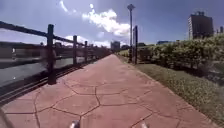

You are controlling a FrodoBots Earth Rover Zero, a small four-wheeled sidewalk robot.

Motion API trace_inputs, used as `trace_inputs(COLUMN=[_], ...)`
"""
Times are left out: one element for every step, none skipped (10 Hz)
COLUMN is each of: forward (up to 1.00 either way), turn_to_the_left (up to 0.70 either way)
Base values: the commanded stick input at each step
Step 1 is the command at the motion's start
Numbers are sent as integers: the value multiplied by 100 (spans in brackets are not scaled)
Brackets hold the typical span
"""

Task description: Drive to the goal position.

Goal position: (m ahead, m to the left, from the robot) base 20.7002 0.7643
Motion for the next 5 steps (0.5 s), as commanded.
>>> trace_inputs(forward=[85,85,85,85,85], turn_to_the_left=[0,0,0,0,0])
